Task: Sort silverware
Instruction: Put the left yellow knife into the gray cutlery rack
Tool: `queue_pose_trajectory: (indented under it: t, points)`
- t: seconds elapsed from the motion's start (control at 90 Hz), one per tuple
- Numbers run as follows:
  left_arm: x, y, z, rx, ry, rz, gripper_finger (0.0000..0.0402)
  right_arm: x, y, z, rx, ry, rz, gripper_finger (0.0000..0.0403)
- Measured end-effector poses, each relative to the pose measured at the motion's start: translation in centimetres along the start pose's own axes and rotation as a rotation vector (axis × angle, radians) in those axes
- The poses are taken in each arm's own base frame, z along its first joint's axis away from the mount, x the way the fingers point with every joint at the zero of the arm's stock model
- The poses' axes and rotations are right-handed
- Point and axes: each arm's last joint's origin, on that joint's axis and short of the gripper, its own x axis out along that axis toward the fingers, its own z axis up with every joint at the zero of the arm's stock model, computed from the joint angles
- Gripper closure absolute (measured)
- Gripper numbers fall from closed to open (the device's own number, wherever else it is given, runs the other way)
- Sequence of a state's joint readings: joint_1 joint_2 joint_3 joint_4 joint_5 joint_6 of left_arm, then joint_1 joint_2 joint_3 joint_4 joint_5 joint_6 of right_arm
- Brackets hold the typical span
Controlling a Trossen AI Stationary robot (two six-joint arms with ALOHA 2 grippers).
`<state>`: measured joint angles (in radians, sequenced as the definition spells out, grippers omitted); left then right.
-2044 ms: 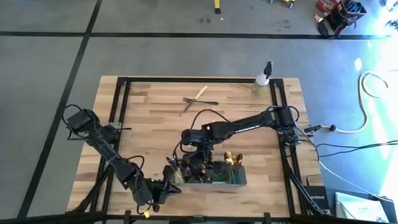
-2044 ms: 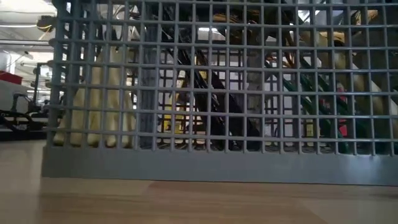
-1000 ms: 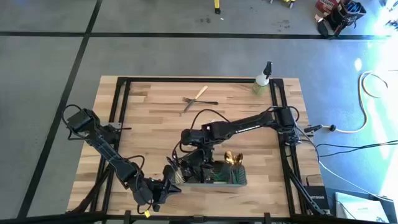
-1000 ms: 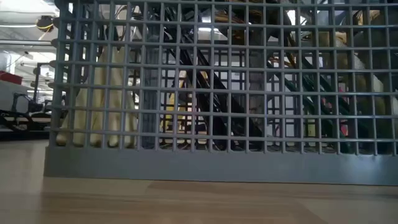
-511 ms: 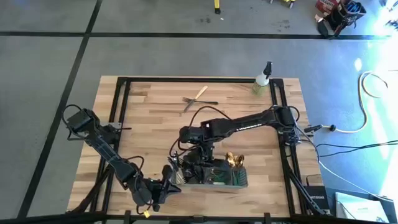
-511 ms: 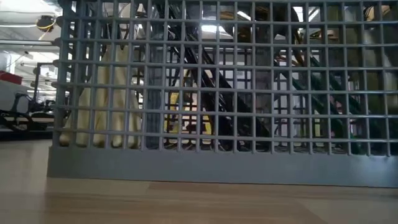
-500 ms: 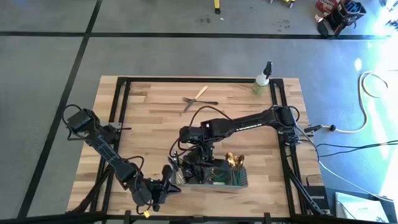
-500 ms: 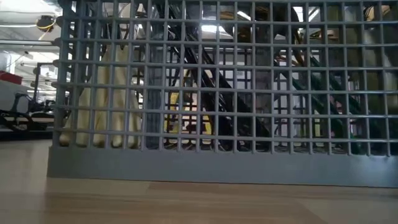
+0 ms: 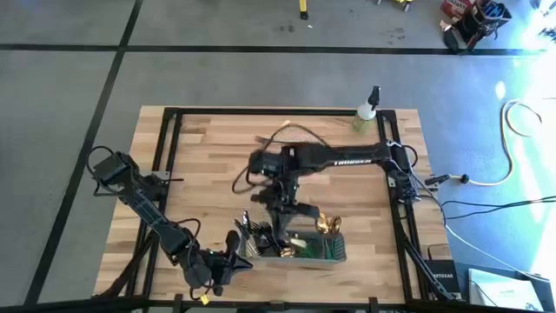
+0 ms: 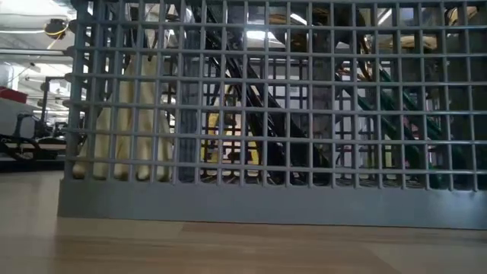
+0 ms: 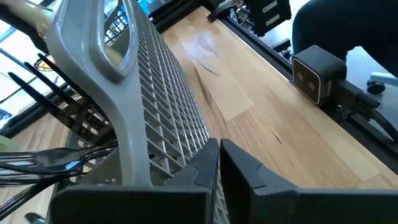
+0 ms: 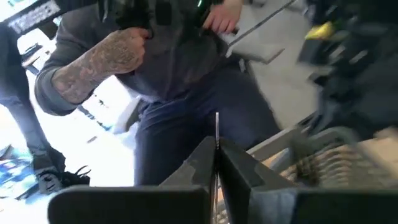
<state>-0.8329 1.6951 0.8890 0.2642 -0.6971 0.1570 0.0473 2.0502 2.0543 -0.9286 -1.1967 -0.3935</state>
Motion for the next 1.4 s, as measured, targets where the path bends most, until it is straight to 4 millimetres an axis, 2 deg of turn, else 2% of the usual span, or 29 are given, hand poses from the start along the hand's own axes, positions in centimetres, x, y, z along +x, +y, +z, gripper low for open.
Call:
queue_pose_trajectory:
  t: [0.156,0.344,0.544,0.656,0.856,0.978,1.056,1.4]
  points:
    - [-0.1,-0.1,0.2,-0.001,-0.004,0.010,0.0402,-3.1,1.1,2.7,-0.023,-0.059,-0.060,0.0403]
    - [-0.5,-0.3,0.7,0.012,-0.010,0.059,0.0402,-6.0,2.9,5.6,-0.145,-0.131,-0.125,0.0403]
    - [-1.2,-1.0,0.7,0.025,-0.001,0.107,0.0402,-6.8,3.4,8.2,-0.276,-0.232,-0.162,0.0403]
    - [-1.7,-1.4,0.7,0.032,-0.001,0.128,0.0402,-6.4,3.5,9.1,-0.322,-0.279,-0.191,0.0403]
    - [-2.8,-2.3,0.5,0.029,0.011,0.172,0.0402,-4.9,3.4,9.4,-0.365,-0.280,-0.280,0.0403]
    - [-3.6,-3.0,0.4,0.032,0.007,0.193,0.0402,-3.1,3.1,9.2,-0.433,-0.254,-0.354,0.0403]
    - [-4.0,-3.3,0.4,0.025,-0.002,0.196,0.0402,-1.9,1.9,8.4,-0.422,-0.235,-0.363,0.0403]
    - [-5.1,-4.3,0.1,0.013,0.000,0.210,0.0402,-0.2,-1.7,4.5,-0.300,-0.172,-0.372,0.0403]
